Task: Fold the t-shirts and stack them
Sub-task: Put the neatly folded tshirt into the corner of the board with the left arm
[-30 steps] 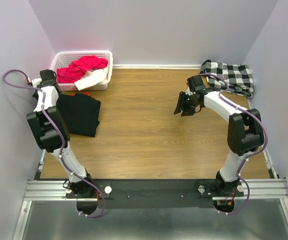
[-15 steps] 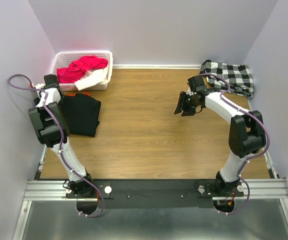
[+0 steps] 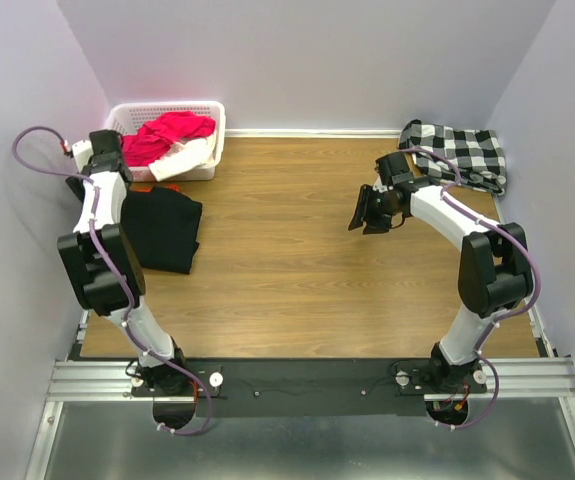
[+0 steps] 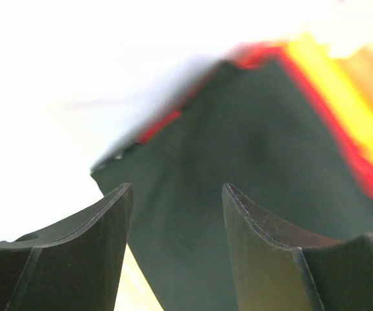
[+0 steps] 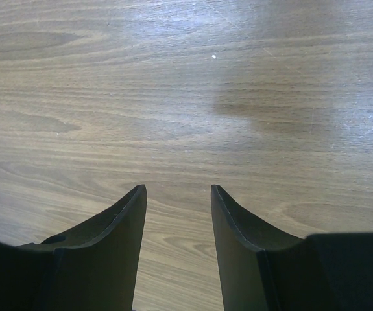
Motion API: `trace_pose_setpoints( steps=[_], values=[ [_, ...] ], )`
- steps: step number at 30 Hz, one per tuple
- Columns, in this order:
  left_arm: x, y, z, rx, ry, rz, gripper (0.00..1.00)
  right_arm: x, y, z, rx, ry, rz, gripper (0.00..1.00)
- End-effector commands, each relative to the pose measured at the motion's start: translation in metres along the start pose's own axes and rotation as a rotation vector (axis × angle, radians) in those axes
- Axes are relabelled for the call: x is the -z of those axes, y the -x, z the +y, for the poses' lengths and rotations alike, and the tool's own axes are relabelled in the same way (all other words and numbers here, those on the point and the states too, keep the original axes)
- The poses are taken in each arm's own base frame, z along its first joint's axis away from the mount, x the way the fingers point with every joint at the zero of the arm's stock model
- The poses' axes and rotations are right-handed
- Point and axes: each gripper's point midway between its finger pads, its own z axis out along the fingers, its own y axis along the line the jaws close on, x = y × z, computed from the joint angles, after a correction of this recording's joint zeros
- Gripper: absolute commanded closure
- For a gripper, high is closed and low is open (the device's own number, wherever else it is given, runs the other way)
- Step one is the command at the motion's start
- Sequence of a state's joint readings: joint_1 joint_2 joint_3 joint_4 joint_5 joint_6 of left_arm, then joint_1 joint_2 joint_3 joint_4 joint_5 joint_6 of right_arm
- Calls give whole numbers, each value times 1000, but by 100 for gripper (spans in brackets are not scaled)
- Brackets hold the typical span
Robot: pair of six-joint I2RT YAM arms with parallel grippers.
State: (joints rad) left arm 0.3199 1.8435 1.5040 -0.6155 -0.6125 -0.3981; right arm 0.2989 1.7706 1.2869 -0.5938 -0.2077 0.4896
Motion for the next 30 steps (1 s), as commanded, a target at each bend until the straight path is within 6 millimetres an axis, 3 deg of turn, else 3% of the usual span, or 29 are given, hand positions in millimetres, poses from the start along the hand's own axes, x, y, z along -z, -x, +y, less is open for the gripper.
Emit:
trace_pose_setpoints(
  steps=[1, 9, 11, 16, 26, 30],
  values=[
    [58, 10, -30, 2, -121, -78, 34, 8, 0, 3, -4, 17, -3, 47],
    [153, 7, -75, -46, -337, -150, 34, 12, -1, -1, 6, 3, -18, 47],
    [188, 5, -98, -75, -459, -182, 34, 14, 0, -4, 12, -14, -32, 47],
    [250, -8, -144, -178, -799, -224, 34, 30, 13, -8, 33, -53, -109, 47],
    [311, -63, -201, -379, -1135, -263, 27, 63, 36, -38, 83, -224, -309, 46],
    [316, -93, -223, -453, -1166, -235, 26, 66, 38, -43, 57, -237, -353, 47]
  ],
)
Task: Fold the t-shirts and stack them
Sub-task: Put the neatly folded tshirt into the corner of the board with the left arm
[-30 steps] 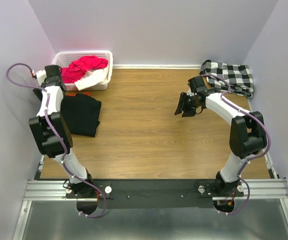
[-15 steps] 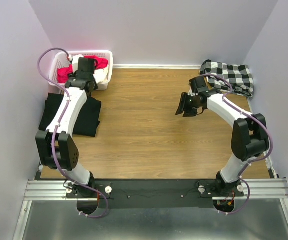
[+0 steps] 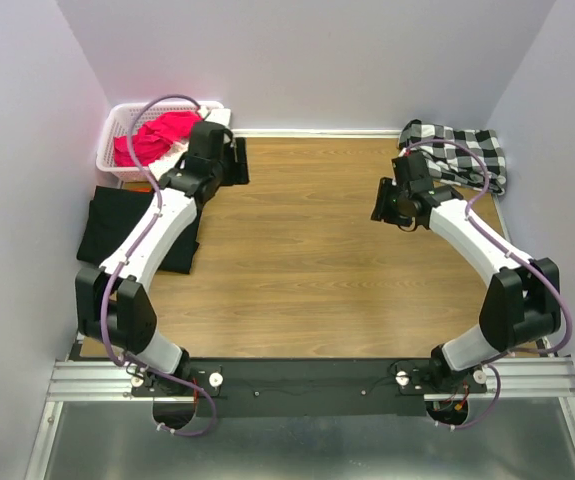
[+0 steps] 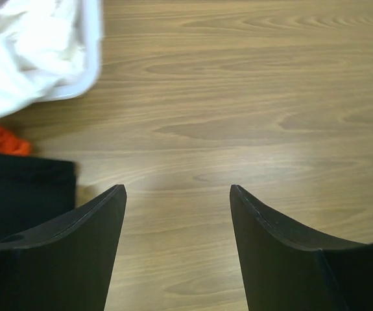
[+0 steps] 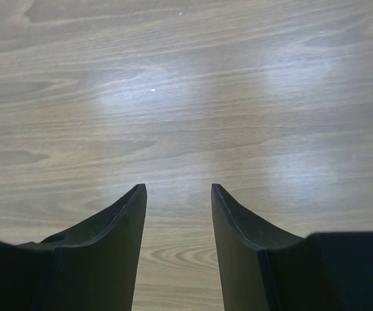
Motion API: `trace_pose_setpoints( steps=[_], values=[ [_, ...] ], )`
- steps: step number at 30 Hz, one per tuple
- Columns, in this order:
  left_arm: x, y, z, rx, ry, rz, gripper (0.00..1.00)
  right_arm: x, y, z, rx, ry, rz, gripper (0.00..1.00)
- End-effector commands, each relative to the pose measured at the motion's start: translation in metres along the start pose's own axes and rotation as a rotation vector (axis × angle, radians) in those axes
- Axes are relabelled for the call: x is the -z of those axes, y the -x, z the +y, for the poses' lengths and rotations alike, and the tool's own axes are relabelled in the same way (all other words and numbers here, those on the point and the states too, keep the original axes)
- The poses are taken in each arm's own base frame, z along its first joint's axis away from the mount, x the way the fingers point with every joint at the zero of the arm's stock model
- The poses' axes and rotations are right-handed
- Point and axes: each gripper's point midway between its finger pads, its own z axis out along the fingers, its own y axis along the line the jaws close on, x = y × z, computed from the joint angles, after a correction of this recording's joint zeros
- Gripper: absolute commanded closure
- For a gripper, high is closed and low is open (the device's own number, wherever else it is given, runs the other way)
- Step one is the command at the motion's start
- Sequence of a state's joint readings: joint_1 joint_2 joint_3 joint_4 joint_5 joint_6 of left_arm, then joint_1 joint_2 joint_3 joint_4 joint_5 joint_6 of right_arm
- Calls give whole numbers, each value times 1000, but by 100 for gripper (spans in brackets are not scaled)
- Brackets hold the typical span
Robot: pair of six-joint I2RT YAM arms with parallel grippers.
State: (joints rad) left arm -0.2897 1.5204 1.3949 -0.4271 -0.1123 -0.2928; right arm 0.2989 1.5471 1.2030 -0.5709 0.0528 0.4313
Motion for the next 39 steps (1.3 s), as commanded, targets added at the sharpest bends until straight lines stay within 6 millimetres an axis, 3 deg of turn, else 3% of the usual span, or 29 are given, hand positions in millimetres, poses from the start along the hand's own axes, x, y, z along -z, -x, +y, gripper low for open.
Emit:
trace_pose_setpoints(
  steps=[1, 5, 6, 10, 12, 17, 22, 29, 39],
  values=[
    [-18, -17, -44, -81, -131, 24, 20, 3, 9, -20, -20, -83, -90, 47],
    [-29, -35, -72, -115, -185, 59, 19, 2, 5, -22, -62, -90, -107, 47],
    [-28, -43, -88, -134, -214, 71, 19, 1, 3, -23, -69, -87, -115, 47],
    [-16, -45, -121, -149, -268, 17, 17, 11, 6, -31, -69, -97, -197, 46],
    [-14, -46, -129, -125, -279, -1, 17, 19, 15, -34, -56, -103, -254, 46],
    [-12, -55, -143, -124, -308, -12, 14, 20, 14, -44, -39, -149, -277, 44],
    [-13, -53, -147, -157, -310, -35, 12, 20, 11, -46, -44, -149, -276, 43],
    [-4, -33, -145, -175, -296, -112, 3, 19, 11, -46, -44, -147, -282, 43],
    [-5, -29, -121, -136, -170, -145, 2, 14, 15, -43, -32, -140, -276, 43]
  ],
)
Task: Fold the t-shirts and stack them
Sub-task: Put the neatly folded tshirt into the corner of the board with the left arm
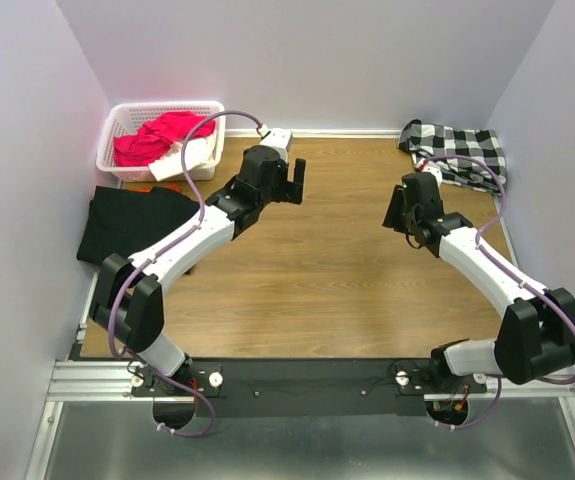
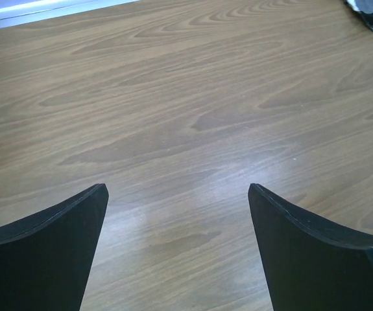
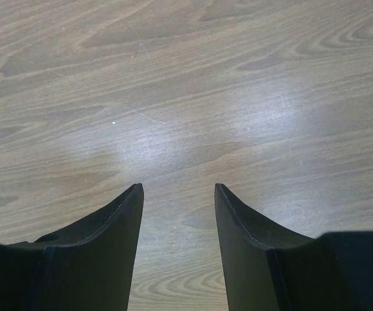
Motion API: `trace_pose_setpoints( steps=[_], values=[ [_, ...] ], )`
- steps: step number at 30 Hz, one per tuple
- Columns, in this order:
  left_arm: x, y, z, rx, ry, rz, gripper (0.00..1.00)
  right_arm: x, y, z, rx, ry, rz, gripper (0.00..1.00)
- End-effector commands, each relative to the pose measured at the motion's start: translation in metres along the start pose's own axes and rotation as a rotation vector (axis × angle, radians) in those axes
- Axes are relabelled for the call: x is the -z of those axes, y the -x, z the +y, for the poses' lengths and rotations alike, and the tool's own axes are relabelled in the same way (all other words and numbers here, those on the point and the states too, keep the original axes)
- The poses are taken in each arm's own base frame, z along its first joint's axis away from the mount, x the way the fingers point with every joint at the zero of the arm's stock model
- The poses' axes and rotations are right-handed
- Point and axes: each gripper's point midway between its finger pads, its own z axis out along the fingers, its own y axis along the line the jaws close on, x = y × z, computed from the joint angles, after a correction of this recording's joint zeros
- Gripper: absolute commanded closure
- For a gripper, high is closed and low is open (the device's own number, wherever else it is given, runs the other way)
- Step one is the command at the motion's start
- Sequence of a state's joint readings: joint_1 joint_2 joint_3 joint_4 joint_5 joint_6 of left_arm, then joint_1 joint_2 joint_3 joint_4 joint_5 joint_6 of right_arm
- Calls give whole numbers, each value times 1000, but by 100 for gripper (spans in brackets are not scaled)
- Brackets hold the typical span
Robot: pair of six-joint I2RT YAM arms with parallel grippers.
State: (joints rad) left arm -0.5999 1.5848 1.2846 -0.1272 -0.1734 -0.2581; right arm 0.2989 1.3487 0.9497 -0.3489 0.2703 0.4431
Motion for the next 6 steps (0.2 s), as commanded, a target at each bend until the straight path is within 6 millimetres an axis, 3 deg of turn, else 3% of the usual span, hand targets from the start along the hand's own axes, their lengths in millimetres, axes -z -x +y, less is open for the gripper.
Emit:
trace_pose_setpoints(
  steps=[1, 6],
  values=[
    [8, 9, 13, 13, 82, -50, 2, -3, 10, -2, 7, -13, -37, 43],
    [10, 10, 15, 13, 90, -58, 2, -4, 10, 0, 17, -4, -34, 43]
  ],
)
